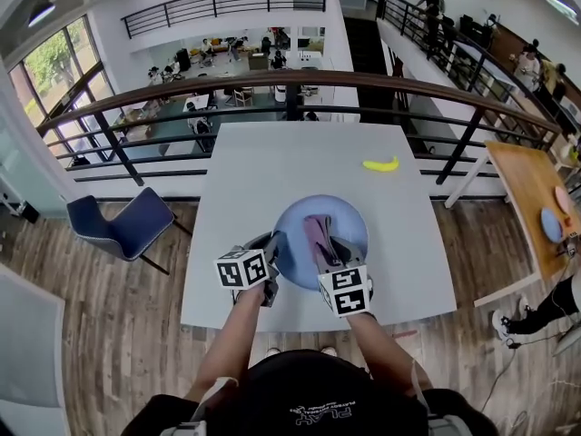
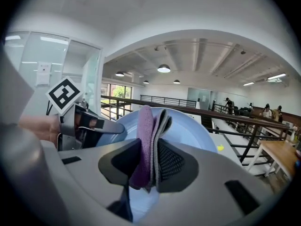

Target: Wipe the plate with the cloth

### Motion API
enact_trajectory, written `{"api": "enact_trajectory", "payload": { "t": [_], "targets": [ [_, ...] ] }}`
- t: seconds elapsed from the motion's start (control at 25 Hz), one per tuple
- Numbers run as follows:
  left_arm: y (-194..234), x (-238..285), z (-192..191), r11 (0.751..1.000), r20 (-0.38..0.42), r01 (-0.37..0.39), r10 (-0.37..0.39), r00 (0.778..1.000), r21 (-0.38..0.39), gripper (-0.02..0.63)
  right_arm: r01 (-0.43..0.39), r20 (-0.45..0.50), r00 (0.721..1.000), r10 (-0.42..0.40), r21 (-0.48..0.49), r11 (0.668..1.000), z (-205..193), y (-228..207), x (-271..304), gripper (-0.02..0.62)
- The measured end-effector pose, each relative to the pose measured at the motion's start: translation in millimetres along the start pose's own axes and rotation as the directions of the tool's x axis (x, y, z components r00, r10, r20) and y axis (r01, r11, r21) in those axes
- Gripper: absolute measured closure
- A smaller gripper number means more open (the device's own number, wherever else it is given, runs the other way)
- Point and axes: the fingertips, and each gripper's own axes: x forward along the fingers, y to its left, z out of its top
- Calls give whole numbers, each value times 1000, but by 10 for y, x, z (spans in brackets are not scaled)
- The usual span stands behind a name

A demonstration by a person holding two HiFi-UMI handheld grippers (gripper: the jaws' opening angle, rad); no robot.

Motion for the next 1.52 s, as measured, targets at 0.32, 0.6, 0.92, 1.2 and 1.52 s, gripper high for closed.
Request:
{"api": "enact_trajectory", "payload": {
  "t": [0.32, 0.6, 0.92, 1.2, 1.52],
  "targets": [
    [34, 9, -4, 1000, 11, -3, 3, 1000, -12, 574, -102, -33, 994, 101, -11, 995, -110, 468, 183, 489],
    [93, -9, 37, 1000, 20, -11, 12, 1000, -23, 575, -174, -66, 983, 172, -18, 985, -127, 740, 225, 489],
    [89, -38, 54, 1000, 28, -13, 13, 1000, -19, 574, -183, -98, 979, 177, -54, 982, -264, 747, 167, 489],
    [118, -87, 72, 1000, 30, -7, 7, 1000, -25, 574, -172, -118, 980, 162, -83, 982, -341, 696, 79, 486],
    [127, -71, 36, 999, 34, -8, 9, 999, -37, 572, -120, -129, 985, 111, -58, 991, -482, 420, 51, 482]
  ]
}}
